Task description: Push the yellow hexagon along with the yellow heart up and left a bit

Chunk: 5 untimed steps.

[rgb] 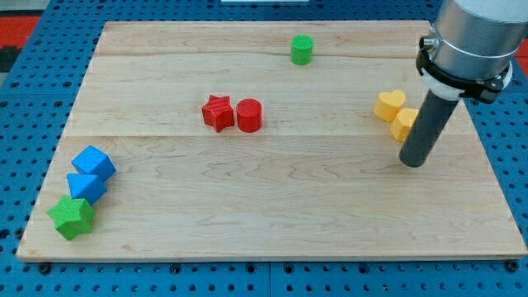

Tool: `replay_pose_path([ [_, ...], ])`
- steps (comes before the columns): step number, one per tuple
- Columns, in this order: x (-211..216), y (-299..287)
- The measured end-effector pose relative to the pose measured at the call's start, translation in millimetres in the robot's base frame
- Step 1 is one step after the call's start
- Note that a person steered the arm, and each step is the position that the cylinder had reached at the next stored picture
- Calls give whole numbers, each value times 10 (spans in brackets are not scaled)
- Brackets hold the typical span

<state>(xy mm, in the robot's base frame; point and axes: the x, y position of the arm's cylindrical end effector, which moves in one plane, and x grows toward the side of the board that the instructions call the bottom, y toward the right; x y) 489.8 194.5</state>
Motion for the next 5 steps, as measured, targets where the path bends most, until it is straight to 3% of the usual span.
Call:
replay_pose_path([
  [5,0,605],
])
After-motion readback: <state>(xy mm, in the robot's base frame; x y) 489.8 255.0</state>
